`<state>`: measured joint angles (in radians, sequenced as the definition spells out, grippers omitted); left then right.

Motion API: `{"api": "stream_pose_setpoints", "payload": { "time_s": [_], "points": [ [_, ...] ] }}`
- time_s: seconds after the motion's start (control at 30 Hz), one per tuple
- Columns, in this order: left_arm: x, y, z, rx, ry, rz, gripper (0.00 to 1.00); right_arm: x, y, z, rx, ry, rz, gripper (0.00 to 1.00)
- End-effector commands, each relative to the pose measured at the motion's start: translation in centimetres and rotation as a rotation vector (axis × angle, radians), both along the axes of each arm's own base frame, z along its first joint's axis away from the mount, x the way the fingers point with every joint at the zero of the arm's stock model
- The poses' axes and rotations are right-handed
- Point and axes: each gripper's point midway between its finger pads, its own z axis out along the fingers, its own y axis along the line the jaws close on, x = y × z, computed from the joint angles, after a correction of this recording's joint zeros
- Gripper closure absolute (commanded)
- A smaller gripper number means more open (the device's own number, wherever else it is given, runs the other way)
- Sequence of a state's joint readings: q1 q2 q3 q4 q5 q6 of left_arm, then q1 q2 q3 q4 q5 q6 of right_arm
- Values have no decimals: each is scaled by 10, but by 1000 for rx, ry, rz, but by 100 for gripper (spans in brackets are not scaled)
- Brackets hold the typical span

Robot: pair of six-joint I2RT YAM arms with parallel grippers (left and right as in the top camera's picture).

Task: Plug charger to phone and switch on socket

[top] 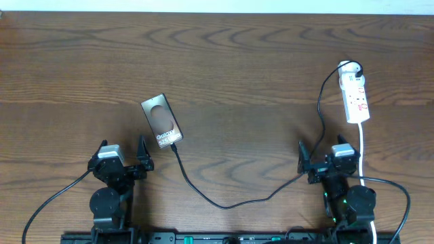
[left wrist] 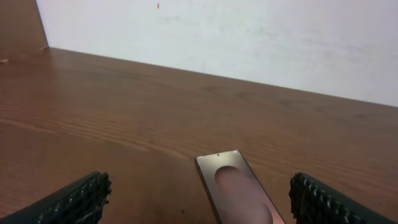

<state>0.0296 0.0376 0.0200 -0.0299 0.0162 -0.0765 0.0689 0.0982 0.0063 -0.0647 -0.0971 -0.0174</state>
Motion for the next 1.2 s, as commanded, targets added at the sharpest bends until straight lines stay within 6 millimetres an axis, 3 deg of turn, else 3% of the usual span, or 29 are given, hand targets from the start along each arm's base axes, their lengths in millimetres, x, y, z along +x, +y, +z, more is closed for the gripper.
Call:
{"api": "stream_pose_setpoints", "payload": {
  "time_s": [0.0,1.17],
  "points": [
    [-2,4,-18,15,61,21,6,-2,-3,16,-43,-79,-11,1],
    [-2,4,-18,15,61,21,6,-3,-6,19,-67,-96,-24,1]
  ]
}}
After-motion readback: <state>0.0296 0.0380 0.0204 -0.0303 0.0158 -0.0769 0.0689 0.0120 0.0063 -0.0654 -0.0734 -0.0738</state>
